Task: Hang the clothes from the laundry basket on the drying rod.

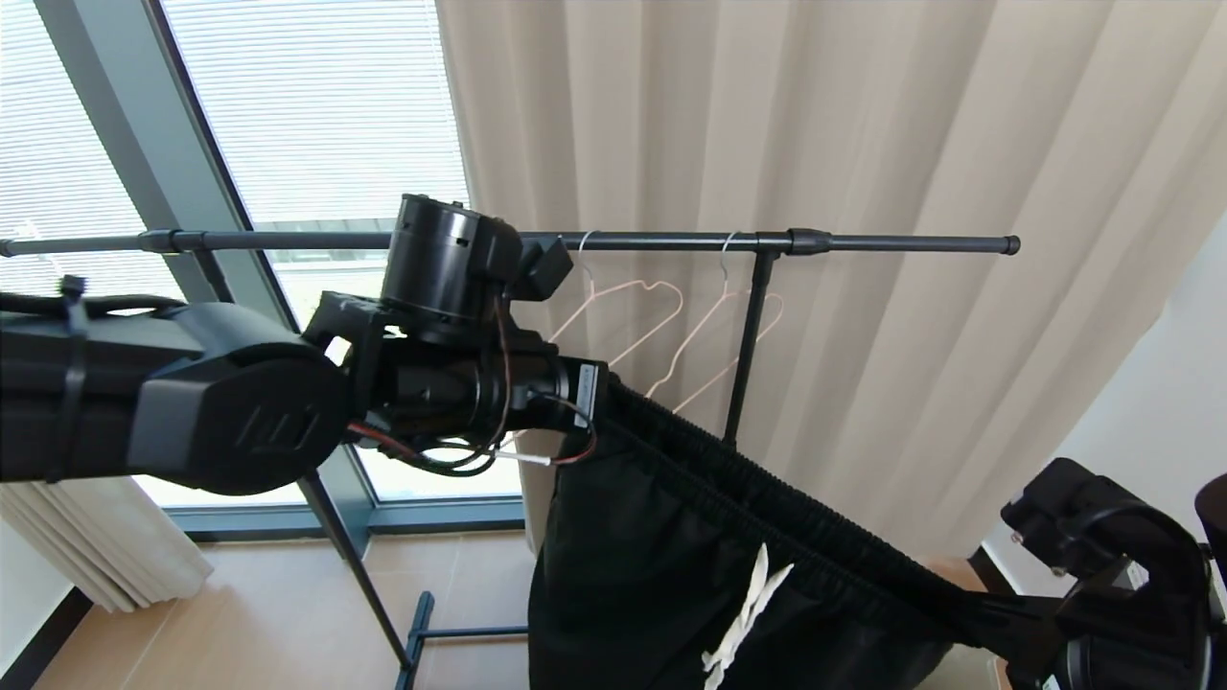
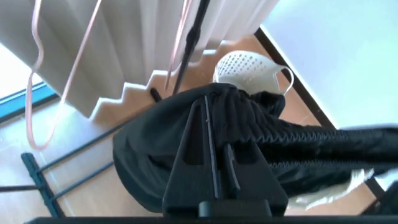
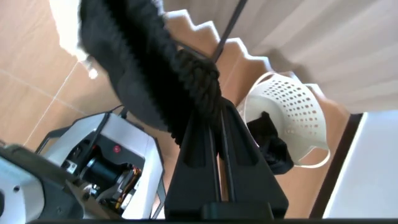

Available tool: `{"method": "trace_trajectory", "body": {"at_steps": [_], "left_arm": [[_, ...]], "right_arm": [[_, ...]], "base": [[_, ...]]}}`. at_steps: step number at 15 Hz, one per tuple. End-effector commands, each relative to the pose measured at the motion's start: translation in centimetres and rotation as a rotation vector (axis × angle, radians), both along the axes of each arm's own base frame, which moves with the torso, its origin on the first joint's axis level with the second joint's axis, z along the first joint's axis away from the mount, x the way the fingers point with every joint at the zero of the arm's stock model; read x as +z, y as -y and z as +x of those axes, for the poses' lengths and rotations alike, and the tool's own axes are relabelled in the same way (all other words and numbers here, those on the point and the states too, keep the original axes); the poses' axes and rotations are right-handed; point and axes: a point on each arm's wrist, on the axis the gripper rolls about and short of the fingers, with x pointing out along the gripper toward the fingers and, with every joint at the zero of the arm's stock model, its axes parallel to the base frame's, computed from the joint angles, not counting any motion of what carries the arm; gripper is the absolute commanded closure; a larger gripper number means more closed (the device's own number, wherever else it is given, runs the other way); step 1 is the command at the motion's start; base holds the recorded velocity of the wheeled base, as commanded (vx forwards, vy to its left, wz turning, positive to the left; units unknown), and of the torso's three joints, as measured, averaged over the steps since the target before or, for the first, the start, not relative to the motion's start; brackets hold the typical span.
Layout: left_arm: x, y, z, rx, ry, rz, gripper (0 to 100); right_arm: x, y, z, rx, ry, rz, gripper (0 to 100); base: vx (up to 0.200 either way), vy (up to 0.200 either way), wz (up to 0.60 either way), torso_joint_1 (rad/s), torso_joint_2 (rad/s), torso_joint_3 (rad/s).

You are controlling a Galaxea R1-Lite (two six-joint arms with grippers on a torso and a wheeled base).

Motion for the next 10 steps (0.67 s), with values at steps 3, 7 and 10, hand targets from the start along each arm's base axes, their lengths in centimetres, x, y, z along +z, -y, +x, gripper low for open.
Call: {"method": "trace_trajectory", "body": {"at_steps": [3, 7, 10], "left_arm": [[-1.6, 2.8, 4.7, 0.01, 0.014, -0.002, 100], [-1.2, 2.8, 5.0, 0.016, 0.028, -0.017, 100], [-0.7, 2.6, 4.3, 0.011, 0.031, -0.02, 100]], "right_arm": [[-0.8, -1.1, -3.2, 0.168, -0.031, 0.04, 100], [-0.6, -3.5, -5.0, 0.279, -0.087, 0.119, 100], [-0.4, -4.2, -5.3, 0.271, -0.117, 0.161, 100]], "base": [[0.0, 0.0, 0.0, 0.0, 0.0, 0.0], [0.0, 0.0, 0.0, 0.0, 0.0, 0.0], [0.0, 0.0, 0.0, 0.0, 0.0, 0.0]]}}
